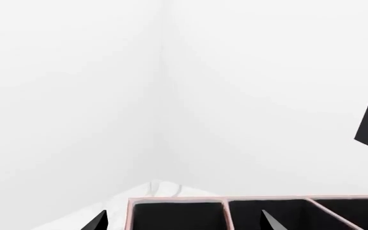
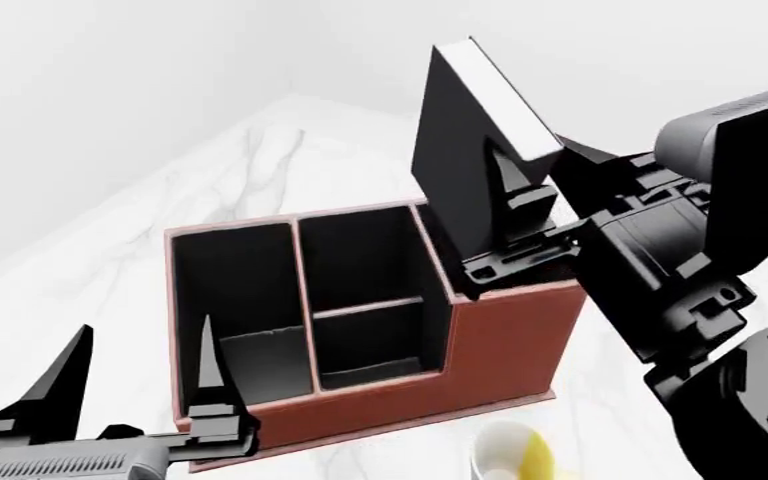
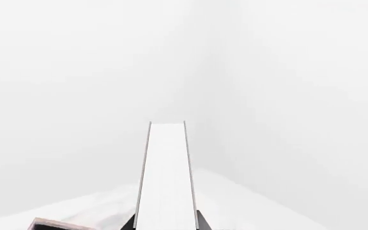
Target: Pick up the book and place it in the right compartment of the caddy.
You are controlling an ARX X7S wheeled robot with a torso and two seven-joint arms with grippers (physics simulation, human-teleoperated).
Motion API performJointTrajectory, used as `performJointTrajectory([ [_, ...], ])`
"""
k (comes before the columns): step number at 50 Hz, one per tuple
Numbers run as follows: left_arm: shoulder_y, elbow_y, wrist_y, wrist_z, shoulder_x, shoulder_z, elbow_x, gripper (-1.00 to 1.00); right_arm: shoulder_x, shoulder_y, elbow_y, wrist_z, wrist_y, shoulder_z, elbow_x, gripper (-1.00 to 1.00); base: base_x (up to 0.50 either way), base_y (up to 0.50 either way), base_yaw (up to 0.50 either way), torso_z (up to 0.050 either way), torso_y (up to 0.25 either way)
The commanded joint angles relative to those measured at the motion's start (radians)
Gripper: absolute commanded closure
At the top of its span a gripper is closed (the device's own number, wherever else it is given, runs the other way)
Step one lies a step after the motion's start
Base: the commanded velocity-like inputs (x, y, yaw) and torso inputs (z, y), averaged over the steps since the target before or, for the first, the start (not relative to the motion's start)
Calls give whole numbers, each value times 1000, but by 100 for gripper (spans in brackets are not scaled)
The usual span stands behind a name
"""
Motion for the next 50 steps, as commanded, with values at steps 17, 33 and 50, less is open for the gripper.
performJointTrajectory([
  [17,1,4,1,-9,-8,1,-7,-100,-35,100,127,82,64,-34,-34,100,0,0,0,1,2],
  [33,-2,3,-1,-14,-11,4,-9,-100,-40,98,185,36,55,-64,-101,100,0,0,0,0,1],
  [50,-5,-2,3,-17,-14,8,-11,-100,-38,74,234,4,31,-83,-164,100,0,0,0,0,2],
])
